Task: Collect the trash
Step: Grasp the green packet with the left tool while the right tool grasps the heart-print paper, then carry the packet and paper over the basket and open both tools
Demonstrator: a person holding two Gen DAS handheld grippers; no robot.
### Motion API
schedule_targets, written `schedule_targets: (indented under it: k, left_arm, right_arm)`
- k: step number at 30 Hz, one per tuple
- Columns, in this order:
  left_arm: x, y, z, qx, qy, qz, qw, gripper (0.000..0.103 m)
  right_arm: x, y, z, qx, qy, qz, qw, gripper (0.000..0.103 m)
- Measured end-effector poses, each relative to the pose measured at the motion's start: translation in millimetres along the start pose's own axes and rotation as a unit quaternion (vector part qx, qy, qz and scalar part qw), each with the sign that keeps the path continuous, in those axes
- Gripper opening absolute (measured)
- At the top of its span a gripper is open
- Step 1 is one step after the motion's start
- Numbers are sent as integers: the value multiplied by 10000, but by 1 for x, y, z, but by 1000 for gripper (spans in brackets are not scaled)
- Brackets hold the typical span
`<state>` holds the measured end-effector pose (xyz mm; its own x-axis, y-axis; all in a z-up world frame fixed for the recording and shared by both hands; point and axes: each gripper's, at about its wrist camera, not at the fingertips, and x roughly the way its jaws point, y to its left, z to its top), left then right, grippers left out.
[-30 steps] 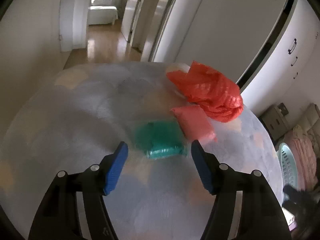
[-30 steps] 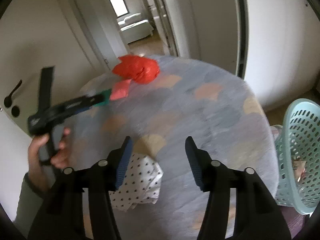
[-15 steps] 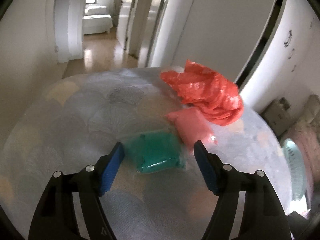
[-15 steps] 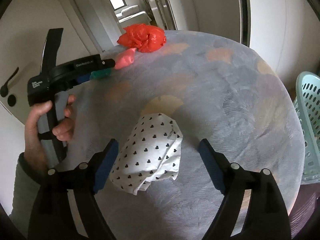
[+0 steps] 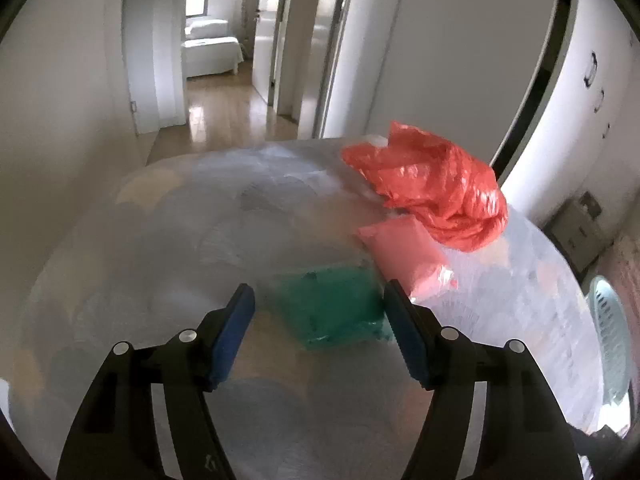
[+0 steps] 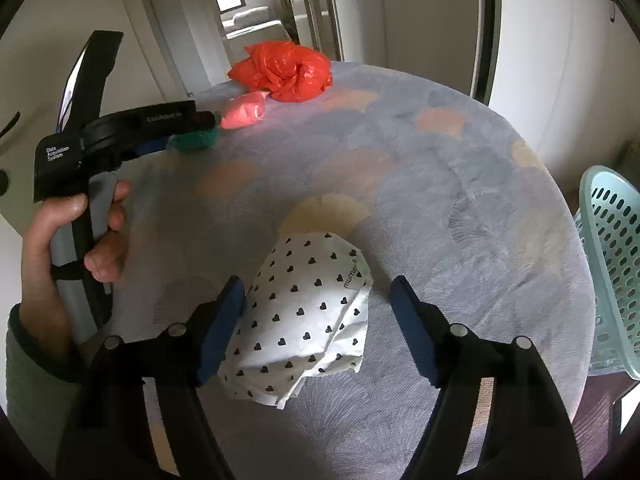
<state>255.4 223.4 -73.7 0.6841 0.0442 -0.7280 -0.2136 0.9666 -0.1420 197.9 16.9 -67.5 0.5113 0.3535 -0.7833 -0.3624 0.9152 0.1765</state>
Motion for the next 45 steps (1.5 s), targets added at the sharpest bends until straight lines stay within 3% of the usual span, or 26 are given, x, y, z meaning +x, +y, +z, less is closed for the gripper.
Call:
schedule_targets:
  k: [5,7,12,15,20,30,39,45]
  left_arm:
    - [-3,-6,-2,188,41,140,9997,64]
    - [-4,-12,-4,258,60,123,9996,56]
    - [-12,-16,-7,374,-13,247,9990,51]
    - [-23,-20,-10,374,-65,134,9992,48]
    - [-44,-30,-20,372,-183,-96,9991,47]
    - [-81,-75,-31,362,-386,-928,9943,47]
    - [-93,-169,-39,1015,-423,-1458,9832,47]
    - [-94,-247,-49,1547,-368,-1876,9693,47]
  right_arm:
    - [1,5,0,-95,-21,-47,9999,53]
    - [0,6,0,-128,-22,-11,9999,46]
    - [-10,8,-3,-258,-101,9,9996,26]
    - [-17,4,-3,-244,-164,56,9996,20]
    - [-31,-14,-1,-44,-325,107,9994,18]
    - [-76,-55,-4,317,-836,59,9960,18]
    - [-120,-116,-12,900,-1235,-222,9880,18]
    - [-147,-172,-19,1445,-1417,-547,9778,18]
